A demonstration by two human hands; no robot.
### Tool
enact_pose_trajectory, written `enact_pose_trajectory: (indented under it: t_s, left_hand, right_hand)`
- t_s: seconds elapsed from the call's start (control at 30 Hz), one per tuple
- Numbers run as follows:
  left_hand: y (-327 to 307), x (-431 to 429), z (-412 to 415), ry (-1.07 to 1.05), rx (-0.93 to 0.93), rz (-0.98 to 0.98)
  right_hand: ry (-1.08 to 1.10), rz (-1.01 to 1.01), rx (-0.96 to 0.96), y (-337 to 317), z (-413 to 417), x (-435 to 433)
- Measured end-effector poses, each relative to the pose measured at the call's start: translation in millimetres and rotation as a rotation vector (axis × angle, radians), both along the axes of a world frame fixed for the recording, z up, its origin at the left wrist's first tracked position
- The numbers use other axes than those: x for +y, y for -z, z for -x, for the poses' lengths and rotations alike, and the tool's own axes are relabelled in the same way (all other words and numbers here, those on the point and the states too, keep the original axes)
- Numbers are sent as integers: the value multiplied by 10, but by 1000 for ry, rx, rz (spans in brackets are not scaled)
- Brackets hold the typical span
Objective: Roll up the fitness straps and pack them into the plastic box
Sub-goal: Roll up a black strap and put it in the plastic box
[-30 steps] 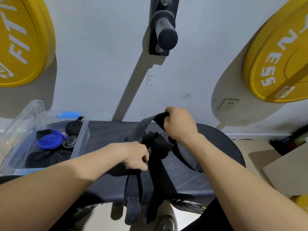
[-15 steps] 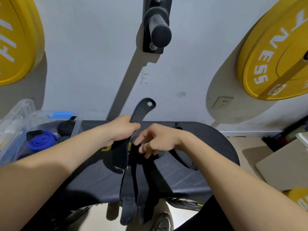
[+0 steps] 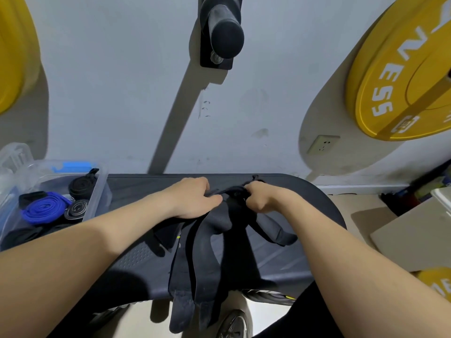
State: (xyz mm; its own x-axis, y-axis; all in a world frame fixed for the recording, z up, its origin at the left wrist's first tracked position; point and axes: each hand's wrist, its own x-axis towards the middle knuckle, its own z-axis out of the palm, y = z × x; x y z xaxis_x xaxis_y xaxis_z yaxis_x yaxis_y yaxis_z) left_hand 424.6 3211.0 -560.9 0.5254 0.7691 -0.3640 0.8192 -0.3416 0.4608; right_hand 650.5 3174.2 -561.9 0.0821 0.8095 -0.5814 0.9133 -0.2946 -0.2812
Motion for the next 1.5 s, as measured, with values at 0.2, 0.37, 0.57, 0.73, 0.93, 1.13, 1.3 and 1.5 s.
enact_pose_trajectory:
  t_s: [0.2,0.37,0.57,0.73,0.93,1.13,1.3,1.5]
  left_hand:
    - [-150,89,-8,-147,-103,11]
    - [-365,121,100,-321,-369,24]
    - [-702,76,303,-460,-546,293]
    - [-782,38,480,-529,-826,536]
    - [-839,-57,604,-364,-988,432]
    - [-826,-69,704,-360,-992,423]
    - [-891,-70,700,-459,-1031,472]
    - [-901,-27,730,-564,-1046,508]
  right_hand:
    - [289,-549,51,-165,6,97]
    - [338,-819,247,-399,98,57]
    - [325,-953,448,-813,375,-69]
    - [350,-1079,533,-979,568,-193]
    - [409,-884,878,-1015,690,-206]
    - [284,-888,907,-1049,888,-158]
    - [157,-744,954,-1085,1055,-112]
    - [-10,-644,920,-1085,1130,-95]
